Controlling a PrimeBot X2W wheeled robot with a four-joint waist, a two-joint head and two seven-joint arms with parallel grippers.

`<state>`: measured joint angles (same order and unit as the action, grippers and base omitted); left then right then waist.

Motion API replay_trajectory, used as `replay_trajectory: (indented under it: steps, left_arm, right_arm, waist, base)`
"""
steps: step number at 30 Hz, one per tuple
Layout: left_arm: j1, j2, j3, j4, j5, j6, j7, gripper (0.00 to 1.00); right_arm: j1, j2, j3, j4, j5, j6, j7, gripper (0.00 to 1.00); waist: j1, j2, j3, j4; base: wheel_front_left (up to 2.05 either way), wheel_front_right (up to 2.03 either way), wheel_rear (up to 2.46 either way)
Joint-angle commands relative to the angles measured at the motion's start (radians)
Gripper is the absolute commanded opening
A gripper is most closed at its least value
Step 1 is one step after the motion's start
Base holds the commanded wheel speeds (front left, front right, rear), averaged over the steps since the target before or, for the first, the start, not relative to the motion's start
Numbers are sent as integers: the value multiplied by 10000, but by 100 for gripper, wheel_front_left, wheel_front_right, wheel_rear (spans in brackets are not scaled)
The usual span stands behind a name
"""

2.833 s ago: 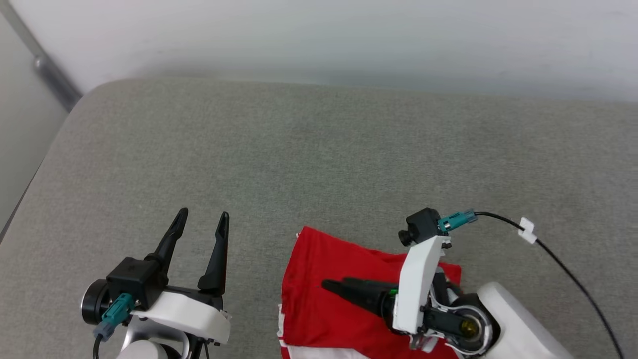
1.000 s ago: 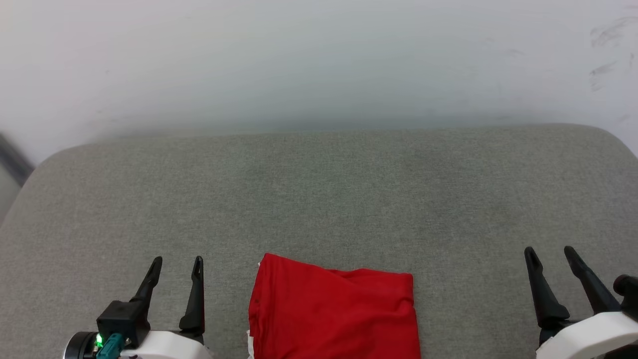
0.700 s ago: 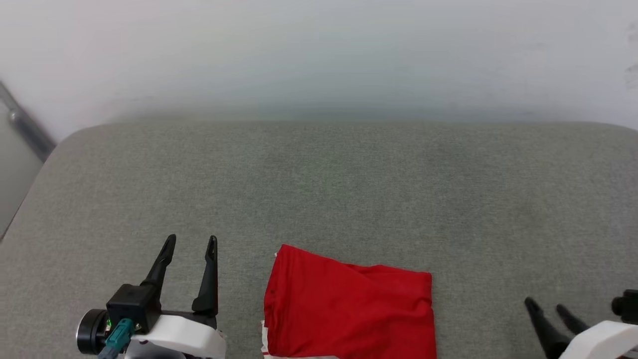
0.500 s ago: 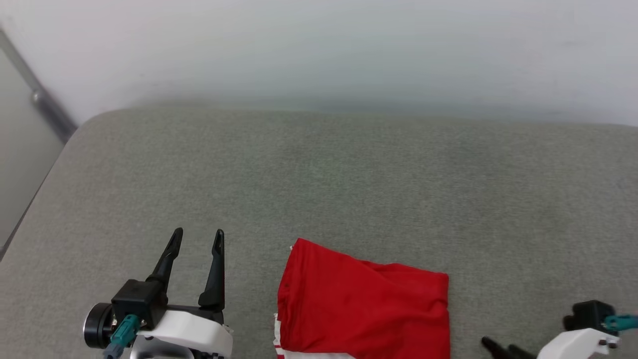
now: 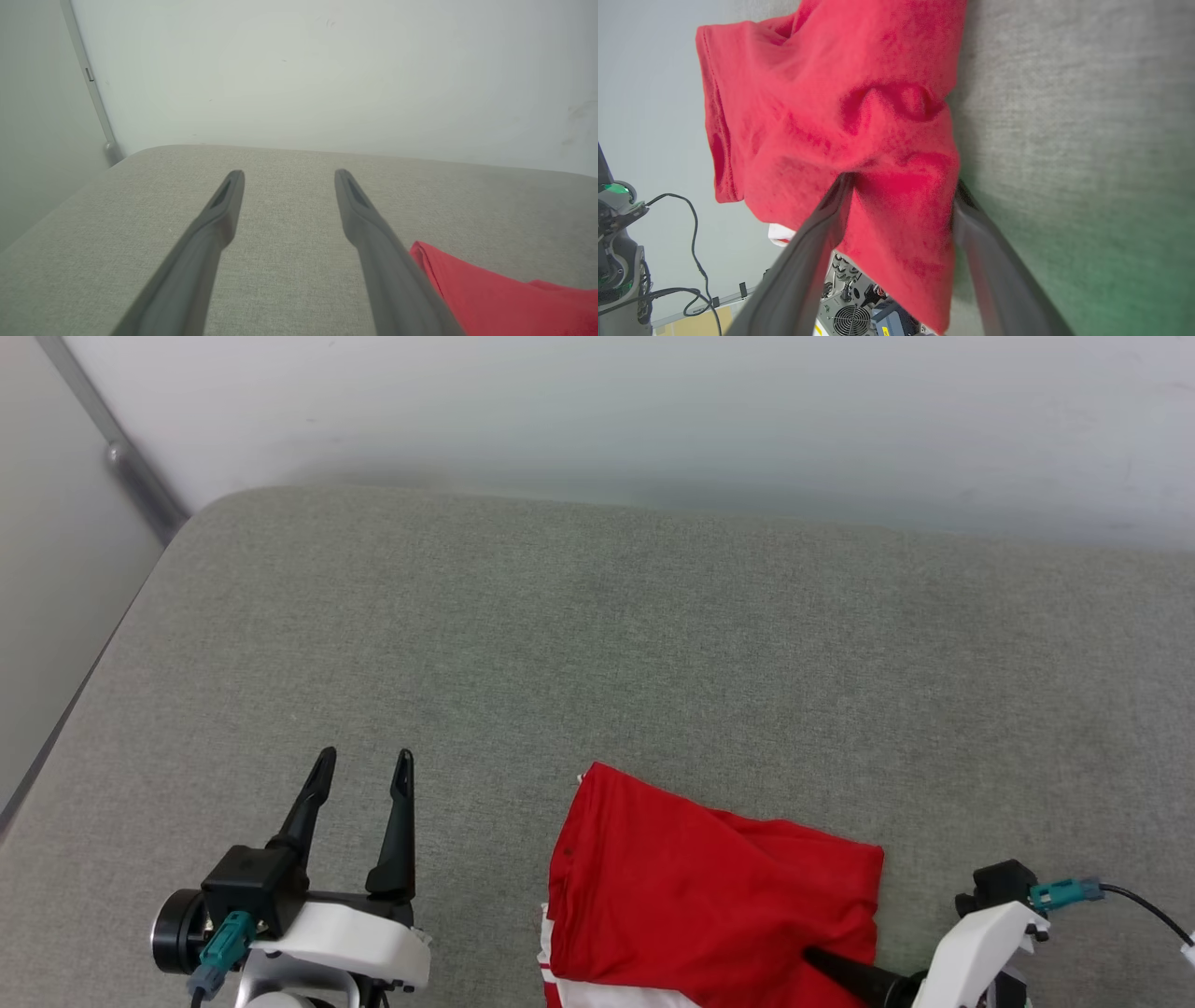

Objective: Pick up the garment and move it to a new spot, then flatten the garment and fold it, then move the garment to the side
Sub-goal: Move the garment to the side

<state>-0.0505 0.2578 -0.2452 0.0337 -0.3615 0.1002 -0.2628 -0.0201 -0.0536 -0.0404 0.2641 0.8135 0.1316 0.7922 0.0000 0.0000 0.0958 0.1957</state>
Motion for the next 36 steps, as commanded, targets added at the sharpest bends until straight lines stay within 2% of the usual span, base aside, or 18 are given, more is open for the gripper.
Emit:
replay_trajectory:
  steps: [1,2,3,11,20,28,36]
  left_arm:
    - [-135,-12,72,27,79,-42,-22,100]
    - [-138,-20,91,49,94,-87,-22,100]
    - [-140,-29,114,66,129,-112,-22,100]
    - [160,-56,275,285,260,-235,-22,100]
    - [644,-82,320,39,341,-131,-22,100]
    - [710,-154,347,-251,352,-133,-22,100]
    - [66,2,487,-798,498,-371,-20,100]
  right_arm:
    - [-73,54,214,379,158,-19,-19,38]
    - [-178,58,341,517,300,-19,-67,10]
    - [-275,57,444,639,391,-19,-135,0]
    - [-664,-82,1037,685,197,-13,-699,0]
    - [-601,-1505,1450,226,-1481,-13,-764,0]
    - [-1385,-2457,1151,552,-2939,-13,-1035,0]
    - [-3229,-2682,1477,1213,-3985,-14,-1793,0]
  waist:
    - [0,0,-10,-23]
    - [0,0,-23,-47]
    - [0,0,-43,-71]
    - [0,0,-545,-402]
    - [0,0,-1095,-1398]
    - [0,0,-793,-2904]
    - [0,0,543,-4916]
  base:
    - [0,0,0]
    - [0,0,0]
    - [0,0,0]
    - [0,0,0]
    - [0,0,0]
    - [0,0,0]
    - [0,0,0]
